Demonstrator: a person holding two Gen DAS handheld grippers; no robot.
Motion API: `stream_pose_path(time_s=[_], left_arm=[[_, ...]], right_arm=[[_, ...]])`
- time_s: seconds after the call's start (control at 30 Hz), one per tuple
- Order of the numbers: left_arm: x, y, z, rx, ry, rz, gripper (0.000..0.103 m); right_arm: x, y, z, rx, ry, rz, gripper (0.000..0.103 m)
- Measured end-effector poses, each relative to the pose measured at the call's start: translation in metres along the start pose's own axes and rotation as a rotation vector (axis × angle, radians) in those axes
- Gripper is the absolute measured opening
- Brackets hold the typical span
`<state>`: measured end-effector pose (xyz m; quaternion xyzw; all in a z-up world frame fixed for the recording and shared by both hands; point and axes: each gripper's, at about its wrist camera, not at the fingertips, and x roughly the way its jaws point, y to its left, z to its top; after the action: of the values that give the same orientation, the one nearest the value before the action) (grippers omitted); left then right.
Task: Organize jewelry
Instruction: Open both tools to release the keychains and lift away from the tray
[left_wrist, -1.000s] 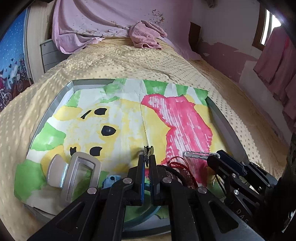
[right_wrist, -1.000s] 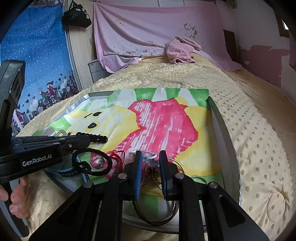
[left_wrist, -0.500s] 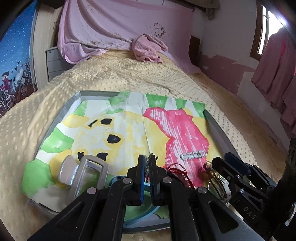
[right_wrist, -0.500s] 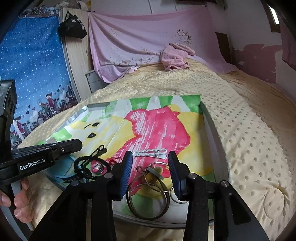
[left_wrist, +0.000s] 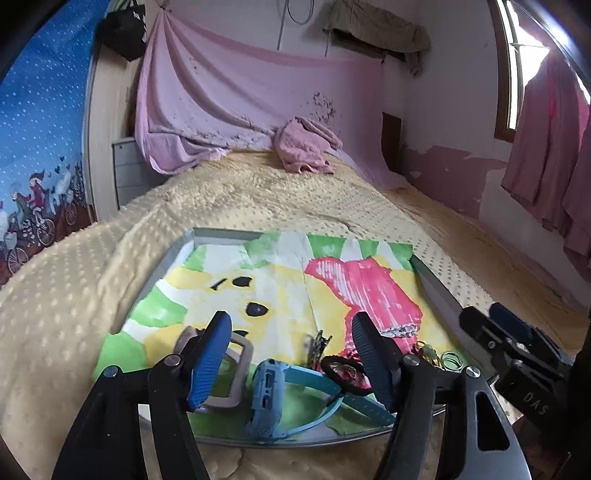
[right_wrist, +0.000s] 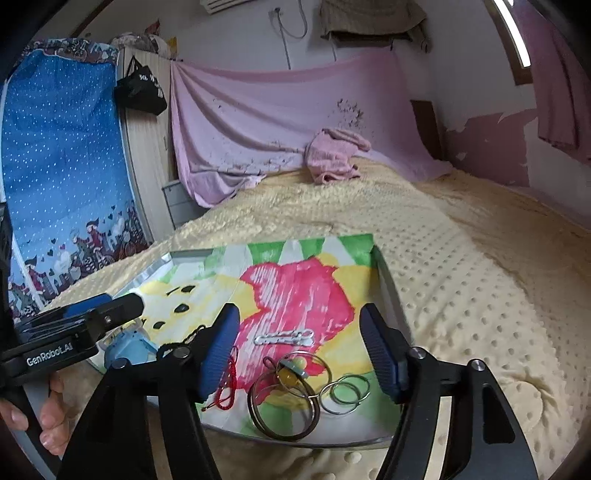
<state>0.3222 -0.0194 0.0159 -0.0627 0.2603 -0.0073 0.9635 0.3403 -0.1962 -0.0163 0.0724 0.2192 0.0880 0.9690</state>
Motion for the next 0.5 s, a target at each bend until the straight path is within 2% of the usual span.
stream_pose_path(time_s=[0.07, 0.27, 0.33, 0.5], left_arm=[[-0.007, 0.002, -0.001, -0.005, -0.026, 0.003, 0.079], [-0.034, 0.007, -0.009, -0.006, -0.143, 0.05, 0.099], [-0.042, 0.007, -0.012, -0.005, -0.173, 0.064, 0.103], [-0.061, 0.011, -0.021, -0.008, -0.211, 0.082, 0.103]], right_arm=[[-0.006, -0.002, 0.001, 0.003, -0.024, -0.005, 0.07], [-0.029, -0.002, 0.003, -0.005, -0.1, -0.014, 0.082], [-0.038, -0.002, 0.003, -0.014, -0.122, -0.015, 0.086], [-0.062, 0.006, 0.0, -0.043, -0.168, -0.014, 0.092]])
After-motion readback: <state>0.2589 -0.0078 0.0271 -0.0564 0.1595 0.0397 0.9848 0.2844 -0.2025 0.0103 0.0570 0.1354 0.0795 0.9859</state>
